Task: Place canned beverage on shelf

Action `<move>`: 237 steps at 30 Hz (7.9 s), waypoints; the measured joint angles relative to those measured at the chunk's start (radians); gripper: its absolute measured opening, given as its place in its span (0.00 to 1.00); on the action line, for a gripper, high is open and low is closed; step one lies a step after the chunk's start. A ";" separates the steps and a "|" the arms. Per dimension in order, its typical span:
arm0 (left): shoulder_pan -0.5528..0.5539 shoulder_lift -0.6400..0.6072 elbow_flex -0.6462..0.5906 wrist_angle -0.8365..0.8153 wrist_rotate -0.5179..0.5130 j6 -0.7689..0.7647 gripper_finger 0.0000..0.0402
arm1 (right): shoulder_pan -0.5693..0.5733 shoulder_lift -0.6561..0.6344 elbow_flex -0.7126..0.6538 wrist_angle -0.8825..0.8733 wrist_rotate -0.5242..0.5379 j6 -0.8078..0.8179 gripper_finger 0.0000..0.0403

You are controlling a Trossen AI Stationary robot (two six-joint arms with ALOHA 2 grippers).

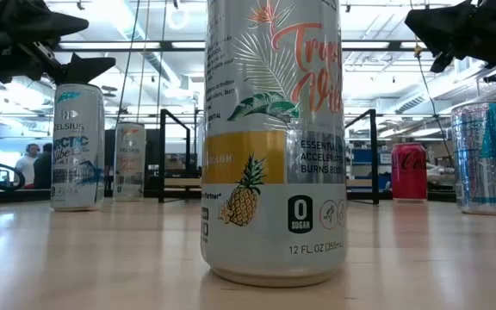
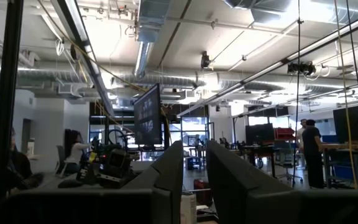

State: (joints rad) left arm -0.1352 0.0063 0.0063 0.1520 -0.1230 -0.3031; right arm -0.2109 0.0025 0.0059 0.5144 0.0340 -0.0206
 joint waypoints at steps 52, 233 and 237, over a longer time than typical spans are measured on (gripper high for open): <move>0.000 0.000 0.000 0.000 0.000 0.000 0.76 | 0.000 0.000 0.000 0.000 0.000 0.000 0.20; 0.001 0.000 0.000 0.008 -0.008 0.320 0.76 | -0.001 0.000 0.000 -0.008 0.111 -0.199 0.36; 0.001 0.000 0.000 0.008 -0.008 0.320 0.76 | -0.001 0.000 0.000 -0.008 0.143 -0.164 0.40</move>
State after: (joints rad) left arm -0.1341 0.0063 0.0064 0.1604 -0.1307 0.0166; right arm -0.2119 0.0025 0.0063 0.5064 0.1767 -0.1848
